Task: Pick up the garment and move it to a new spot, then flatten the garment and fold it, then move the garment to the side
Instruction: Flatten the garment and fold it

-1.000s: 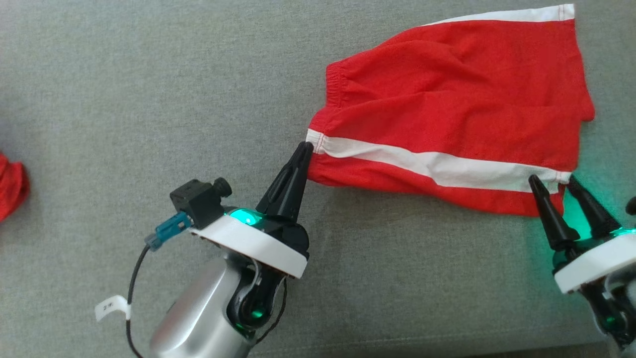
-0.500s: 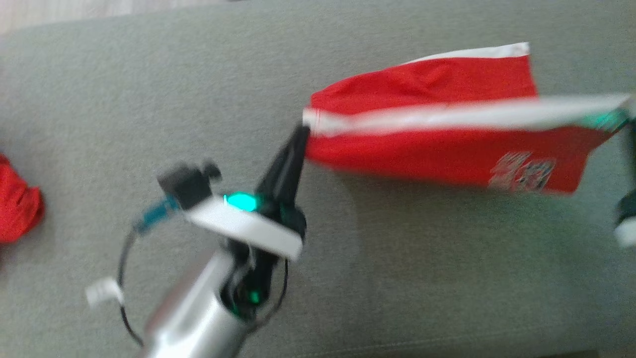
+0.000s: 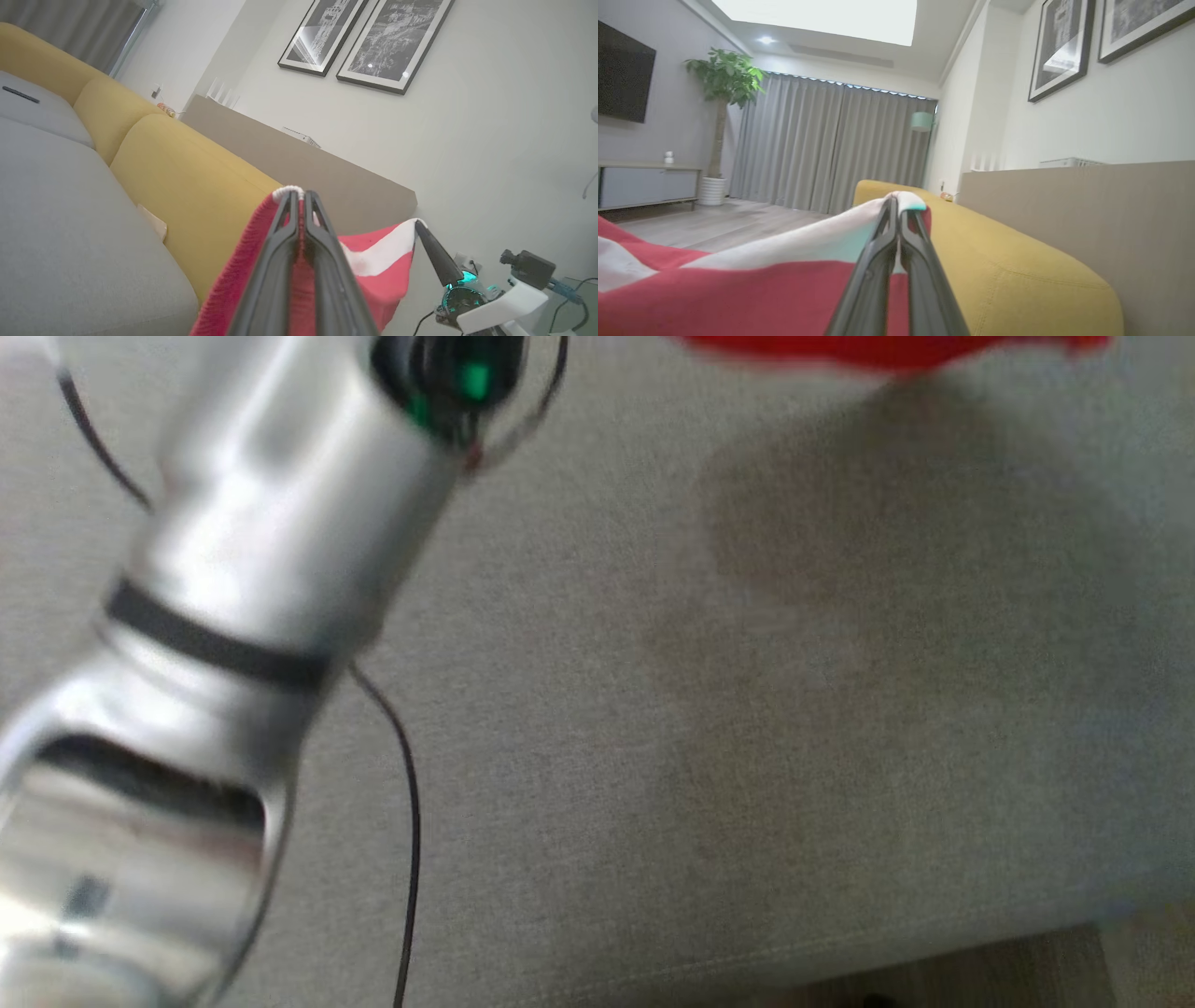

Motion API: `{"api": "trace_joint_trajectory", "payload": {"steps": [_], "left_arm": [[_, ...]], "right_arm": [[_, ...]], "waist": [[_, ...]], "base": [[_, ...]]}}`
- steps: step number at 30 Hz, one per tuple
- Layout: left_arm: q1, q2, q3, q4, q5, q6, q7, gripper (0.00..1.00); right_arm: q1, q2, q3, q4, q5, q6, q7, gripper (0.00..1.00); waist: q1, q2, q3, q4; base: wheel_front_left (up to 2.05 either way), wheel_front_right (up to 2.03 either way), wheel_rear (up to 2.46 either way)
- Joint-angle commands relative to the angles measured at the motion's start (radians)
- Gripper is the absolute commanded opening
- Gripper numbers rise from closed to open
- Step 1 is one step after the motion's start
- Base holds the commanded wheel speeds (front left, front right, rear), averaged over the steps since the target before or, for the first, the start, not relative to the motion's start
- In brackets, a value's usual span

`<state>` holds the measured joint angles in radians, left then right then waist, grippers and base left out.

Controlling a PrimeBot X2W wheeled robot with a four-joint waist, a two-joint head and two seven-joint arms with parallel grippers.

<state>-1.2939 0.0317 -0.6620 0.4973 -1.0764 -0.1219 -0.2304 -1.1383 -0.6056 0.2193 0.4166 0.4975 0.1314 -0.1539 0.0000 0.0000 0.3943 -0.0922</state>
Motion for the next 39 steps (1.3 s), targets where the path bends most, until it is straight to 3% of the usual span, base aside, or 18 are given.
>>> {"api": "trace_joint_trajectory", "payload": {"steps": [1, 4, 7, 12, 16, 23, 31, 39], "left_arm": [[-0.067, 0.019, 0.016, -0.007, 0.0, -0.003, -0.014, 0.0], [-0.176, 0.019, 0.017, 0.046, 0.003, -0.006, -0.03, 0.0], [-0.191, 0.019, 0.105, 0.019, 0.034, -0.008, -0.031, 0.0], [-0.061, 0.019, 0.074, -0.031, 0.069, -0.008, -0.031, 0.0], [0.141, 0.019, 0.038, -0.073, 0.119, -0.009, -0.031, 0.0], [0.618, 0.019, 0.055, -0.199, 0.246, -0.009, -0.031, 0.0], [1.044, 0.019, 0.102, -0.296, 0.352, -0.009, -0.031, 0.0], [1.262, 0.019, 0.14, -0.354, 0.44, -0.009, -0.031, 0.0]], "right_arm": [[-0.036, -0.002, -0.001, 0.003, -0.014, -0.001, -0.025, 0.0], [-0.173, 0.016, -0.002, 0.095, -0.058, -0.001, -0.082, 0.0], [-0.242, 0.021, 0.009, 0.139, -0.082, -0.001, -0.103, 0.0], [-0.167, -0.005, 0.101, 0.11, -0.018, -0.001, -0.107, 0.0], [0.035, -0.032, 0.129, 0.024, 0.066, -0.001, -0.108, 0.0], [0.558, -0.051, 0.076, -0.146, 0.18, -0.001, -0.093, 0.0], [1.073, 0.04, -0.1, -0.307, 0.237, -0.001, 0.005, 0.0], [1.346, 0.099, -0.158, -0.504, 0.212, -0.001, 0.134, 0.0]], "waist": [[0.0, 0.0, 0.054, -0.027], [0.0, 0.0, 0.082, -0.037], [0.0, 0.0, 0.09, -0.036], [0.0, 0.0, 0.088, -0.013], [0.0, 0.0, 0.059, 0.0], [0.0, 0.0, -0.067, 0.028], [0.0, 0.0, -0.251, 0.052], [0.0, 0.0, -0.365, 0.064]], "base": [[0.0, 0.0, 0.0], [0.0, 0.0, 0.0], [0.0, 0.0, 0.0], [0.0, 0.0, 0.0], [0.0, 0.0, 0.0], [0.0, 0.0, 0.0], [0.0, 0.0, 0.0], [0.0, 0.0, 0.0]]}}
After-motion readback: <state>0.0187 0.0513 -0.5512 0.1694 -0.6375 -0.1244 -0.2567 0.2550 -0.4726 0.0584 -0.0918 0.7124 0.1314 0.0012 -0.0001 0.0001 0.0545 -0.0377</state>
